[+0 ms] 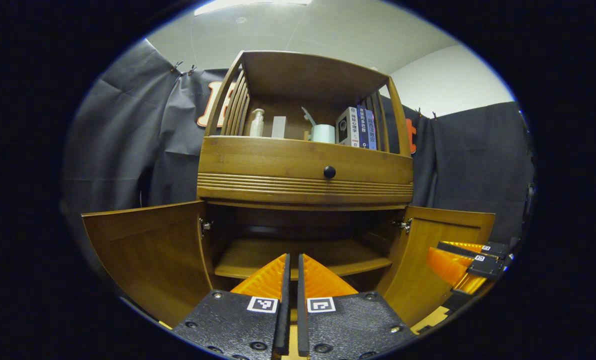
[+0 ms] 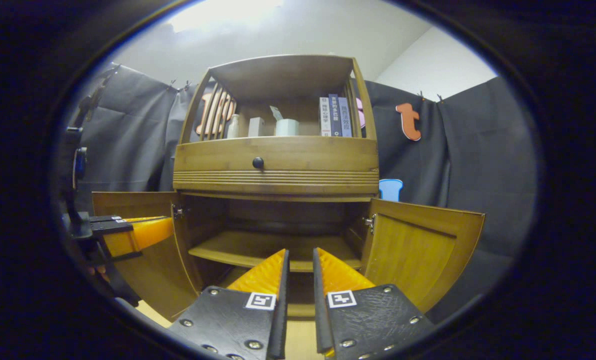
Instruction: Open the right door of the double-door shoe cabinet with the right hand, and open the left door with the left hand.
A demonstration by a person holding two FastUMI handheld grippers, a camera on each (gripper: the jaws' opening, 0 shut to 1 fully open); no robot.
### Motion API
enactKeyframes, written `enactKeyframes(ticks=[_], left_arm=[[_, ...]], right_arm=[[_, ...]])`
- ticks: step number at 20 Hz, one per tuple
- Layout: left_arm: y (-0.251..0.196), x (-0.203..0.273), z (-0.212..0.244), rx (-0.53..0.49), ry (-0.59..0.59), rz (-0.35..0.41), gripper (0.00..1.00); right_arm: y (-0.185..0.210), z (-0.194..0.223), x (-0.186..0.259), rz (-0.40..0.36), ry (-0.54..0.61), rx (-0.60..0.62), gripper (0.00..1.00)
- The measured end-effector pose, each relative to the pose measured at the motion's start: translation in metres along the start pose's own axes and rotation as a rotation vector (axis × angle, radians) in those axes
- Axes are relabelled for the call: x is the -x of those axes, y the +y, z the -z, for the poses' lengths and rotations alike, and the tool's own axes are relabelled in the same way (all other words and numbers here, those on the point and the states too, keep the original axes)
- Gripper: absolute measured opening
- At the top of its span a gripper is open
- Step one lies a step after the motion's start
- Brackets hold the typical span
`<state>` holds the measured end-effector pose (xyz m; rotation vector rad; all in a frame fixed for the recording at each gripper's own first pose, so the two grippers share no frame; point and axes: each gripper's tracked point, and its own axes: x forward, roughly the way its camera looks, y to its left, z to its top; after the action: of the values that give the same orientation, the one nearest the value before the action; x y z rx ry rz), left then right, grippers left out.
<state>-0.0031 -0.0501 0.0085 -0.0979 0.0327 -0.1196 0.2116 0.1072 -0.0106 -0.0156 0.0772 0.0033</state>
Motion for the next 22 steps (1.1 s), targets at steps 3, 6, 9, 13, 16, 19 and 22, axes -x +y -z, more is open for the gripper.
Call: enactKeyframes(ticks=[3, 6, 9, 13, 16, 19, 22], left_arm=[[-0.006, -0.009, -0.002, 0.007, 0.001, -0.001, 0.28], [-0.012, -0.008, -0.008, -0.01, -0.023, 0.021, 0.46], [-0.015, -0.008, -0.01, -0.028, -0.043, 0.032, 0.85], [-0.012, -0.011, -0.01, -0.033, -0.047, 0.026, 0.98], [-0.005, -0.012, -0.007, -0.025, -0.041, 0.018, 0.99], [0.002, -0.011, -0.005, -0.026, -0.034, 0.003, 0.98], [0.006, -0.009, -0.006, -0.022, -0.034, 0.001, 0.98]], right_arm=[[0.007, -0.012, -0.001, -0.002, -0.032, 0.013, 0.24], [0.013, -0.02, -0.003, -0.007, -0.058, 0.01, 0.23], [0.018, -0.022, -0.004, -0.016, -0.065, 0.002, 0.58], [0.02, -0.018, -0.004, -0.018, -0.048, 0.0, 0.96], [0.022, -0.018, -0.006, -0.016, -0.047, -0.007, 0.98], [0.024, -0.019, -0.007, -0.011, -0.047, -0.001, 1.0], [0.026, -0.02, -0.007, -0.005, -0.053, 0.007, 0.98]])
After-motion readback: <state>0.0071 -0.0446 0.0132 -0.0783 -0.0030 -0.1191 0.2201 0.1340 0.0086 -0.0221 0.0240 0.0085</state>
